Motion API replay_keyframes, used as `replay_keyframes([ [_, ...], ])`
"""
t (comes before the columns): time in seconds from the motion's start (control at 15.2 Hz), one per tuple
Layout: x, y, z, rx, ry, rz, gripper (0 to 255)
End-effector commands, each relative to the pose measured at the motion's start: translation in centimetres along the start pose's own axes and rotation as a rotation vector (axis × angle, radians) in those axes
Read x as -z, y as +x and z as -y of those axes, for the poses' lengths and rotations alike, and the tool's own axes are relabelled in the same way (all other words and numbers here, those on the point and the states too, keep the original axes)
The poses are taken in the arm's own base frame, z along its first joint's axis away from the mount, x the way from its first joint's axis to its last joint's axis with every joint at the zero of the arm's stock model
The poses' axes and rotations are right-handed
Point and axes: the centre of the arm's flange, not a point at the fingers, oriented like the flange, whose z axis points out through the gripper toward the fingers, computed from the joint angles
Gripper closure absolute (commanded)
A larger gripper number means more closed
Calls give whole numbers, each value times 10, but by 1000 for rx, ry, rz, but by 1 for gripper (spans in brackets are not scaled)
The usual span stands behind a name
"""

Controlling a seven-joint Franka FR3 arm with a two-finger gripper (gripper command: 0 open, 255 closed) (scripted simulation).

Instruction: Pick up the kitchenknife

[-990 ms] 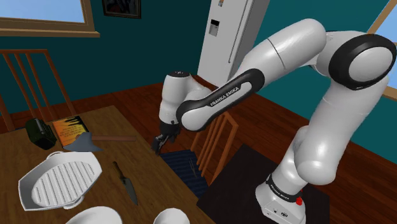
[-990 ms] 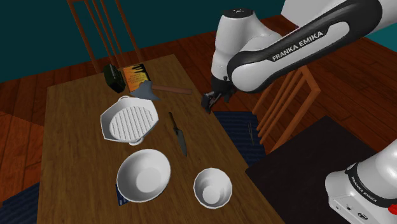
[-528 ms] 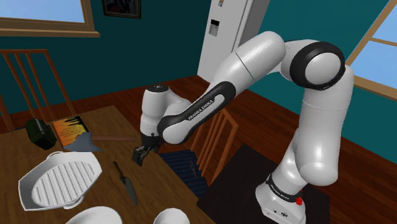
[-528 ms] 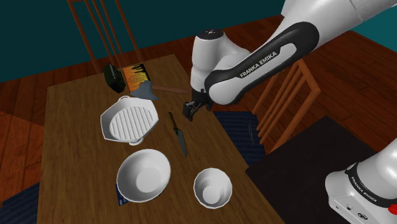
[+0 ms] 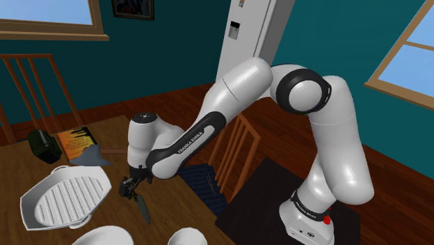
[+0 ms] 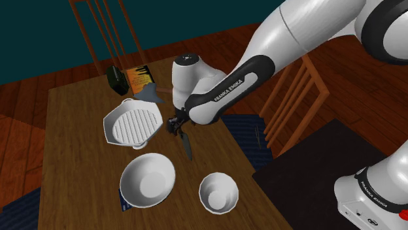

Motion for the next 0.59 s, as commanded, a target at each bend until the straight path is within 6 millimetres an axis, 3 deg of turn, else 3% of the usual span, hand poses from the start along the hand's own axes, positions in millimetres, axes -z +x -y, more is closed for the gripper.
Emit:
replay_keyframes([
  [0.0,-13,6,5,-1,1,-1,0],
  [0.53,-48,5,2,-1,1,-1,0],
])
